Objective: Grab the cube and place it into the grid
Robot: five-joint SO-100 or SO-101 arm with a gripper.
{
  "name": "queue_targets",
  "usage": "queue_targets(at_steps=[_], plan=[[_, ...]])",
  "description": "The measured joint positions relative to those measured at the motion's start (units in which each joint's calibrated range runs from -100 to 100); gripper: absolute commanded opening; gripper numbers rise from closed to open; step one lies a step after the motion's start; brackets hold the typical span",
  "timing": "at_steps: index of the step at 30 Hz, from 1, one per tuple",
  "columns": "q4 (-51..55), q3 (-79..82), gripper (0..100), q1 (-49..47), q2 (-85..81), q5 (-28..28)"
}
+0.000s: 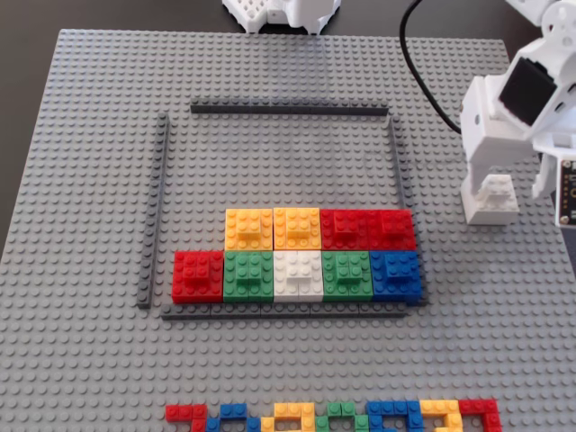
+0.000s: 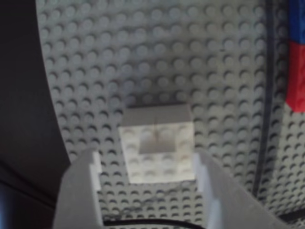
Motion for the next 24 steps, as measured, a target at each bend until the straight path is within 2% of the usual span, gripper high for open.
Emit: queue_targets(at_steps=[13, 24], plan=[[0.0, -0.09, 10, -0.22, 0.34, 0.05], [-0.2, -0.09, 7, -0.29, 0.34, 0.05]])
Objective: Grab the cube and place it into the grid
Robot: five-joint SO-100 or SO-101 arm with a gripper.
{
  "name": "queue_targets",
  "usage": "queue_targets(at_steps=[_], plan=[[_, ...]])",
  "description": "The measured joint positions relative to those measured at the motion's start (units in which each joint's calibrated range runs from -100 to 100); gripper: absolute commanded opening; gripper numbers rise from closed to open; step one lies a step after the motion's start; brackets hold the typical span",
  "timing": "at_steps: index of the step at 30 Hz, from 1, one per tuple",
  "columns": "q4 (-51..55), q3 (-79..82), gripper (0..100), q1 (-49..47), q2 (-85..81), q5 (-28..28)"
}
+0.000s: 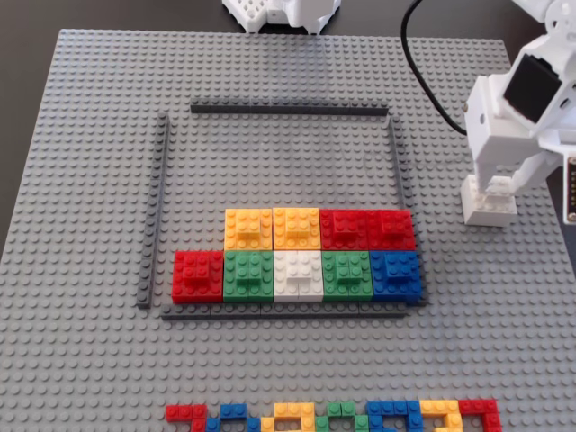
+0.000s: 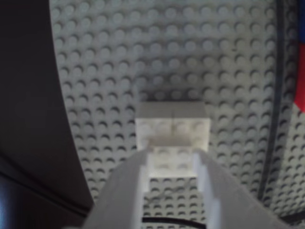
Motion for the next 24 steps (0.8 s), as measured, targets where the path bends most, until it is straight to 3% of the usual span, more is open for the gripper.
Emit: queue_targets(at_steps=[17, 24], plan=[[6.4, -16.15, 6, 0.0, 0.17, 1.66], [7.62, -14.65, 7, 0.36, -3.31, 3.71]])
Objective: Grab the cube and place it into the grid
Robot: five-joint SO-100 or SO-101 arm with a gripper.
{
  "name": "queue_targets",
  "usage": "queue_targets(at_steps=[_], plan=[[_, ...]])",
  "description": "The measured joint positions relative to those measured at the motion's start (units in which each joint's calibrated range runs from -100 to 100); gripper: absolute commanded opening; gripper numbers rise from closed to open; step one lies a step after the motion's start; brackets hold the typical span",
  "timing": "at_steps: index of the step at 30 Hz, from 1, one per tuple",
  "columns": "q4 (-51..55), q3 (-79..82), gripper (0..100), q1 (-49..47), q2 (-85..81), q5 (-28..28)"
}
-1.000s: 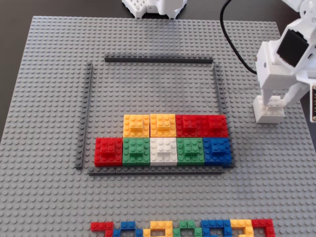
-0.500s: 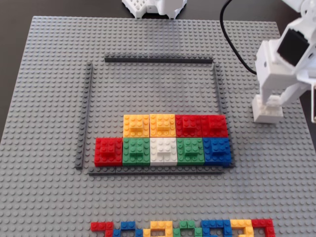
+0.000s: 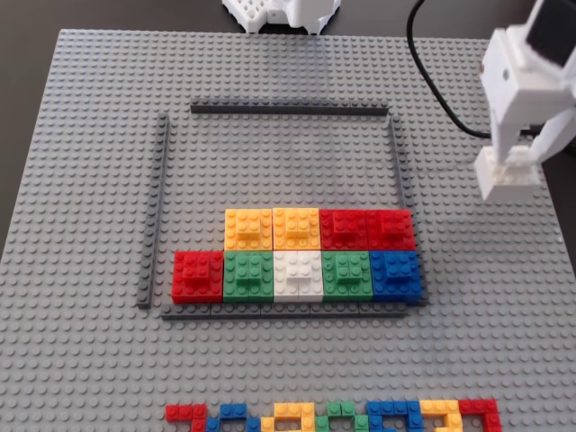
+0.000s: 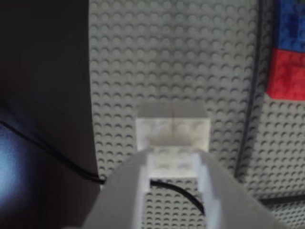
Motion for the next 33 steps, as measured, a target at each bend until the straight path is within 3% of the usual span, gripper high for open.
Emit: queue_targets(at_steps=[17, 33], plan=[[-0.1, 25.33, 4, 6.85, -27.57, 5.57], [-5.67, 51.81, 5, 23.04, -45.12, 13.38]])
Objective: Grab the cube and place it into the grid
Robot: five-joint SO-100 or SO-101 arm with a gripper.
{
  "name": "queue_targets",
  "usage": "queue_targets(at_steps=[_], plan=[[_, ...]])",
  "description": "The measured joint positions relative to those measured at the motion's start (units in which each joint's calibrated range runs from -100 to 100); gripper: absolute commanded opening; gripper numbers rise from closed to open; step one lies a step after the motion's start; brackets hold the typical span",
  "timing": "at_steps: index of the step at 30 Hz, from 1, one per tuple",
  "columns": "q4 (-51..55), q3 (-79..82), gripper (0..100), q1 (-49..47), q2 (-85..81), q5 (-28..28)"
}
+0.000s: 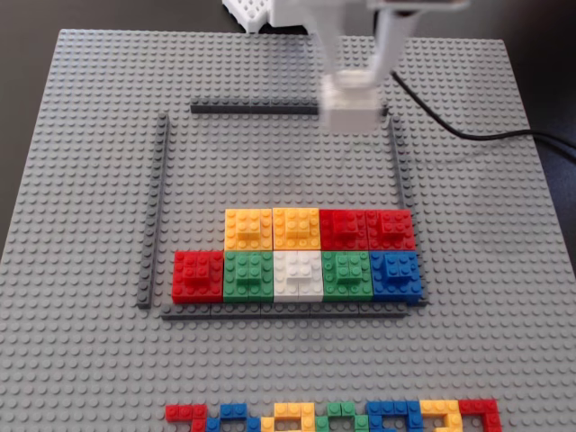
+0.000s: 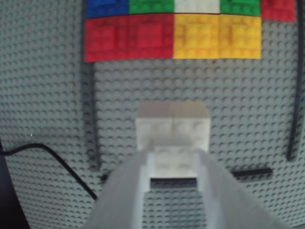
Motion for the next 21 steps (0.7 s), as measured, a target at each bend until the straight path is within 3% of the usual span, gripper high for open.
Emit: queue_targets(at_steps=[8, 21], plan=[[-3.86, 9.71, 5, 10.43, -2.8, 4.69], [-7.52, 11.3, 5, 19.47, -0.17, 8.45]])
